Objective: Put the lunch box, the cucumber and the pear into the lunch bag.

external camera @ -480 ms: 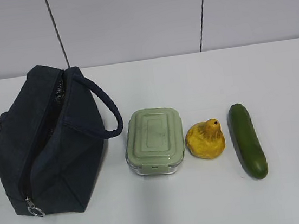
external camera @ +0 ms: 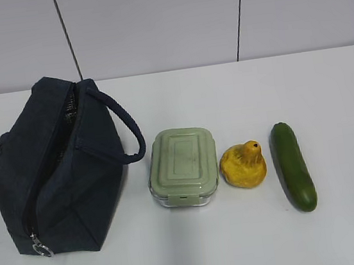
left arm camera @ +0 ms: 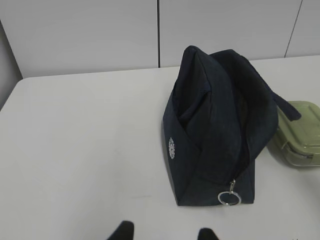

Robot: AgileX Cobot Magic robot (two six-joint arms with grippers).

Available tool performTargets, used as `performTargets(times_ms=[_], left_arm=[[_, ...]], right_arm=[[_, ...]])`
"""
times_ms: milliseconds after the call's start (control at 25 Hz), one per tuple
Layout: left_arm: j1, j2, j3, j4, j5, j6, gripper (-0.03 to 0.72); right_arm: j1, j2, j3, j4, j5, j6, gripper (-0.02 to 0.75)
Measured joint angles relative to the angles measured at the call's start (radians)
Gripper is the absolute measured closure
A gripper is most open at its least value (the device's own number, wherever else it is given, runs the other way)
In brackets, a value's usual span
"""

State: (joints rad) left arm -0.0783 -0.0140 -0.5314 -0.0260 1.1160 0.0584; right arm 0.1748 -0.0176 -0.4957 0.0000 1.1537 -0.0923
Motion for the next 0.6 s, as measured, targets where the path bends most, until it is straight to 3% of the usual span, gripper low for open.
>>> performTargets(times_ms=[600], left_arm=[[0.000, 0.000, 0.000, 0.000, 0.000, 0.000, 0.446]], right_arm=[[0.000, 0.000, 0.000, 0.000, 0.000, 0.000, 0.220]])
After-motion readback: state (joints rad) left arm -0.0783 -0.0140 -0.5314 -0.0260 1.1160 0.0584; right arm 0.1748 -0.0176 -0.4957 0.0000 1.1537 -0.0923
